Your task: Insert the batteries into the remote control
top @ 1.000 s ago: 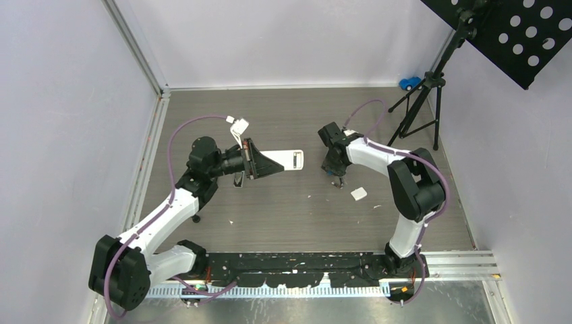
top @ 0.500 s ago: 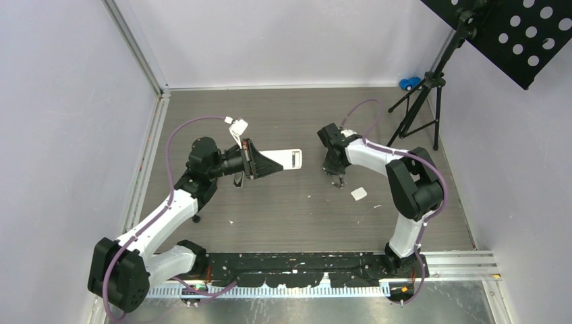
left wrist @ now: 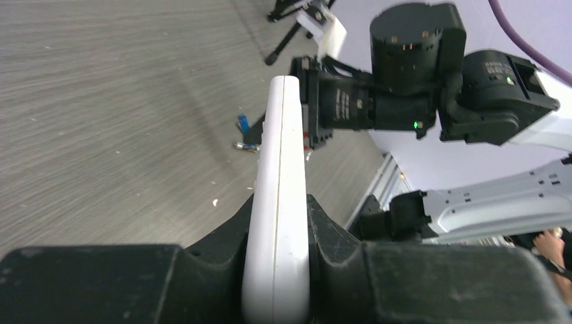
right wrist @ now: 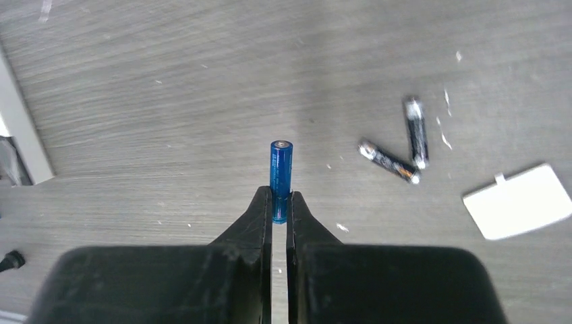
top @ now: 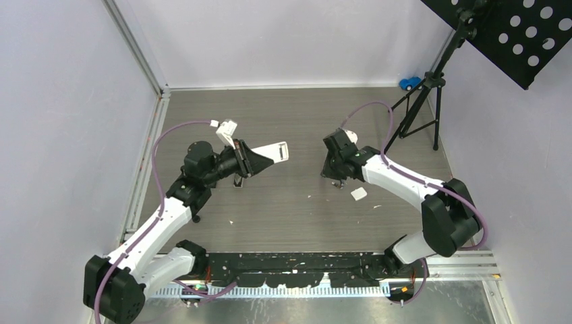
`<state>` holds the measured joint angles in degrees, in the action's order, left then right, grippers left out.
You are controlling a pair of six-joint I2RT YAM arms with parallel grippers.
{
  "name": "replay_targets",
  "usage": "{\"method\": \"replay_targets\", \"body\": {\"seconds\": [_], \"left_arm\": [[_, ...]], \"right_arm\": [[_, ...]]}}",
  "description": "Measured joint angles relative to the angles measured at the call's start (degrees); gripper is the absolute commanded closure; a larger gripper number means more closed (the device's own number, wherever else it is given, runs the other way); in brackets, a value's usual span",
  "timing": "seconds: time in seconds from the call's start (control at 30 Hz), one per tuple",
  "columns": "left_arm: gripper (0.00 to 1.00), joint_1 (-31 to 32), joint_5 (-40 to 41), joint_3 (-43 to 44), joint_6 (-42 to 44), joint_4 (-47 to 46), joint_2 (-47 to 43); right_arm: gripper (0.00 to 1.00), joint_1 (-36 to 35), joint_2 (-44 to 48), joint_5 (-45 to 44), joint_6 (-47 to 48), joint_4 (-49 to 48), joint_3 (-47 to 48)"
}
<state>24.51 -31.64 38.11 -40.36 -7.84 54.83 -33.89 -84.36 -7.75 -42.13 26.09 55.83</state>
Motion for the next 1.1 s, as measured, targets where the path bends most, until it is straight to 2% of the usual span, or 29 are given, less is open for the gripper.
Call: {"method": "replay_targets", "body": {"seconds": [0.13,0.27,0.5,0.57,0.7,0.93,1.0,1.1], "left_arm": [[1.0,0.0,3.5,0.0,0.3,1.5,-1.5],[1.0,0.0,4.9,0.0,0.1,2.0,-1.7],[1.0,0.0,5.7,-0.2,-1.0,2.6,-3.3],[1.0,0.0,5.7,-0.5,-1.3,2.6,-4.4],[1.0,0.0,6.2,-2.1,-2.0,2.6,-6.7],[1.0,0.0,7.1,-3.6,-3.0,3.3,-7.4],[1.0,0.0,7.3,-3.6,-3.1,3.5,-7.4],[1.0,0.0,7.5,-3.6,-3.2,3.5,-7.4]], "right_arm": [[0.95,-4.0,-0.2,-3.3,-8.3,5.6,0.0],[0.95,-10.1,-0.2,-5.7,-17.8,7.1,-2.1],[0.96,-15.0,4.1,-11.6,-40.1,11.1,-11.6],[0.92,-15.5,7.1,-13.3,-45.5,12.6,-14.1],[0.83,-15.8,9.3,-16.5,-54.2,16.0,-13.1],[0.75,-15.8,9.4,-16.9,-68.6,15.9,-14.7],[0.68,-15.7,9.4,-16.6,-71.3,16.0,-15.7],[0.51,-15.6,9.4,-16.4,-73.6,15.9,-16.2]]}}
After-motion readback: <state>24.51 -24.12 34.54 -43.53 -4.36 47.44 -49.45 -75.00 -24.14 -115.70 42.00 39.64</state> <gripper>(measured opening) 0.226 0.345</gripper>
